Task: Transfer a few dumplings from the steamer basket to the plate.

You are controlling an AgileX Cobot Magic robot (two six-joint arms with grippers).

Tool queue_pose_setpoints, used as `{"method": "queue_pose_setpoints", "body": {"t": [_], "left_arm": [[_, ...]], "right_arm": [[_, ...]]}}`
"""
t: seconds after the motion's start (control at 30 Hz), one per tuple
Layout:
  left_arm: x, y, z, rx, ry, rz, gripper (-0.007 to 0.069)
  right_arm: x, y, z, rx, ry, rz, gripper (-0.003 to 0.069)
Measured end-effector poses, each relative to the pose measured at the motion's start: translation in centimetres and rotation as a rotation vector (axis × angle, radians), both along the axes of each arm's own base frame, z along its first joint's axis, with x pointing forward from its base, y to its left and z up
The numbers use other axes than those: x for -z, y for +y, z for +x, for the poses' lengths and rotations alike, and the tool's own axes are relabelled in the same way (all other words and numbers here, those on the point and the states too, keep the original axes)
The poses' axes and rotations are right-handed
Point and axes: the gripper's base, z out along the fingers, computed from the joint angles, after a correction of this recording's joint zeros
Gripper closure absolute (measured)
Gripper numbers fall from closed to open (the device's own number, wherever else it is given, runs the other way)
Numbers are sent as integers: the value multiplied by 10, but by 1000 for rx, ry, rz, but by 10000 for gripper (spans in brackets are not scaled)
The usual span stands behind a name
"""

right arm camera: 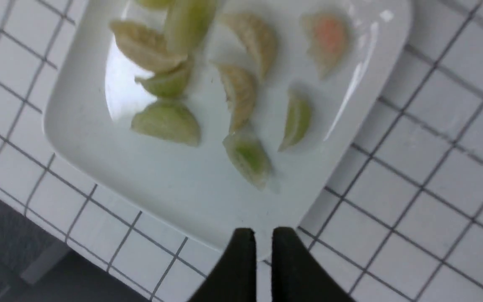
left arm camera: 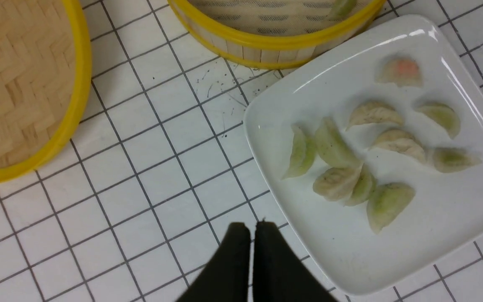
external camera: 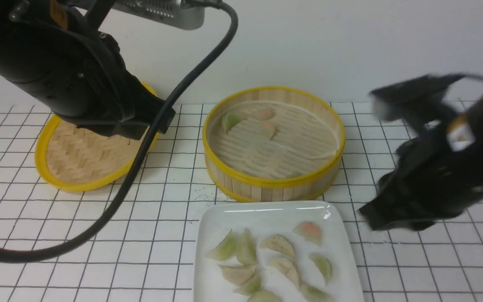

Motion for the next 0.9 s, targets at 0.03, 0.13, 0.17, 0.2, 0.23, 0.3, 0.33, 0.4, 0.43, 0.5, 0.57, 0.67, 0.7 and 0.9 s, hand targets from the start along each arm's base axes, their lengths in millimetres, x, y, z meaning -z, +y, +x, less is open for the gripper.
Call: {"method": "queue_pose_setpoints", "body": {"t": [0.03, 0.13, 0.17, 0.2, 0.23, 0.3, 0.33, 0.4, 0.43, 0.5, 0.57, 0.67, 0.7, 0.9], "left_arm": [[2, 0, 0, 0, 7, 4, 631], [11, 0, -1, 1, 37, 13, 631], [13, 0, -1, 1, 43, 16, 631], [15, 0, -1, 1, 49, 20, 631], [16, 0, 0, 1, 48, 19, 631], [17, -2, 0, 4, 41, -3, 631], [17, -3, 1, 5, 34, -14, 631], [16, -4, 2, 5, 20, -28, 631], [15, -5, 2, 6, 14, -39, 631], [15, -7, 4, 7, 0, -57, 631], [14, -8, 4, 9, -9, -69, 631], [11, -8, 3, 31, -39, -90, 631], [9, -7, -1, 43, -58, -98, 631], [-2, 14, -44, 71, -225, -175, 631]], "right_arm": [[-14, -10, -12, 22, -66, 27, 653], [-51, -49, -59, 82, -337, 149, 669], [-58, -60, -72, 99, -411, 190, 671], [-62, -73, -89, 116, -495, 239, 671], [-63, -85, -107, 129, -568, 288, 672], [-57, -109, -138, 143, -745, 371, 672], [-50, -119, -152, 149, -821, 403, 672], [-35, -129, -164, 163, -888, 437, 672], [-19, -138, -175, 184, -959, 487, 672], [3, -146, -185, 217, -1024, 553, 672], [17, -147, -185, 235, -1045, 586, 672], [34, -143, -177, 270, -1033, 615, 673], [37, -141, -174, 278, -1020, 619, 673], [38, -138, -168, 281, -1008, 614, 673]]}}
